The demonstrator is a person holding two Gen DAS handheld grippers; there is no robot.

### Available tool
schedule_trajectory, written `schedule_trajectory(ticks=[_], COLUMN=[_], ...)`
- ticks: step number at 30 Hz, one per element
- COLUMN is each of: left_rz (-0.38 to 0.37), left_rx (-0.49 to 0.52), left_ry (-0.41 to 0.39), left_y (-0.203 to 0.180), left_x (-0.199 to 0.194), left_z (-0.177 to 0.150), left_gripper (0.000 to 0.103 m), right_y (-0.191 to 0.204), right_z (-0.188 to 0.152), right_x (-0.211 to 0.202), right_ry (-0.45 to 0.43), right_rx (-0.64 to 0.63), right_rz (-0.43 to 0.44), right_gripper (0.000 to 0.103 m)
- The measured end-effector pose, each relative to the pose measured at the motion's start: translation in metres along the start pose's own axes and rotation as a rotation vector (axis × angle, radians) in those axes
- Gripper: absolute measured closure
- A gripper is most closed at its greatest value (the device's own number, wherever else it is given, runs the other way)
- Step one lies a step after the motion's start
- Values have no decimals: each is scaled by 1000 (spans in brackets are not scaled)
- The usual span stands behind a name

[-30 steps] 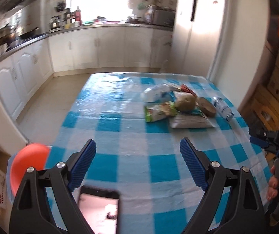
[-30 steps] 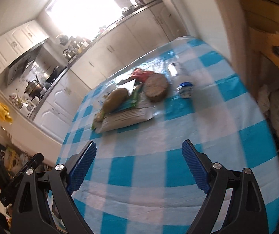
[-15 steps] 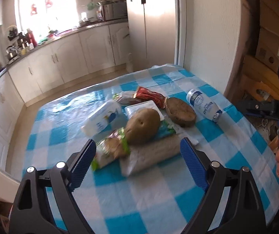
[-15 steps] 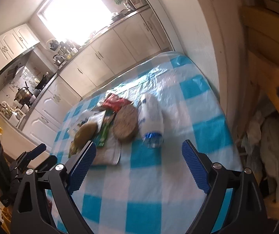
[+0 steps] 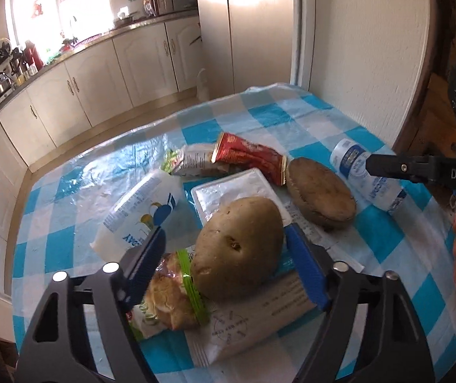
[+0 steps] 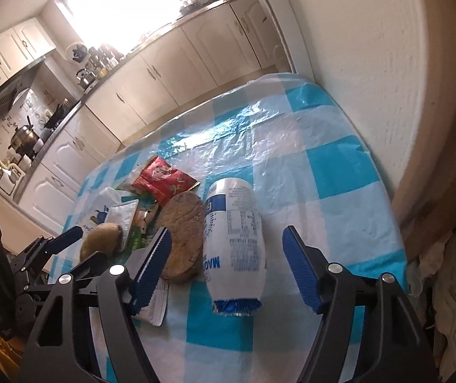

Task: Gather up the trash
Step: 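Grasp the potato with the left tool while the right tool grasps the white bottle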

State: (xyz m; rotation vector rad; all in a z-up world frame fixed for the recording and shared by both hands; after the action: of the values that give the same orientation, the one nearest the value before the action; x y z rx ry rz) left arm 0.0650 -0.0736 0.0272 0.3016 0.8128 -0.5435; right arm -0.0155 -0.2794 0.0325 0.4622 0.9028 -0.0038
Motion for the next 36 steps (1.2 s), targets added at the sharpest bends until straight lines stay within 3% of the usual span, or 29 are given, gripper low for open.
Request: schedule_trajectory(ticks=[6,10,24,36], left_rz=[-35,-32,-18,-7], left_rx=[-12,-31,-118,-192], left_ry=[5,-11,-53,-87], left_y=[-2,-2,8,22], left_x=[8,7,-14,-58], left_z=[-5,-6,-12,-33], left_gripper=[42,43,44,44], right_y=[2,1,2,44], right_z=[-1,-4,-20,-48], right_x=[16,18,1,-22], right_ry=[26,20,-20,-16], right_rx=[-20,-28,23,14], right_rz=[-3,-25,36,120], right_gripper=[47,59,59,59])
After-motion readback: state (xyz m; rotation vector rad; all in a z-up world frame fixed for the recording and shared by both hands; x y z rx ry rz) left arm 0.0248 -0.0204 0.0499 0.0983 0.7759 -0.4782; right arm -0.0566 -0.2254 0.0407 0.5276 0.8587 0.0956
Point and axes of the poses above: each gripper's, at about its wrist camera, not at the fingertips, and x roughly the way its jaws point, y to its left, z to its top, the point moved 1 cm from there along x, roughly the way its jaws point, and after that the axes turned 2 degrees about -z, right-handed, at the moved point
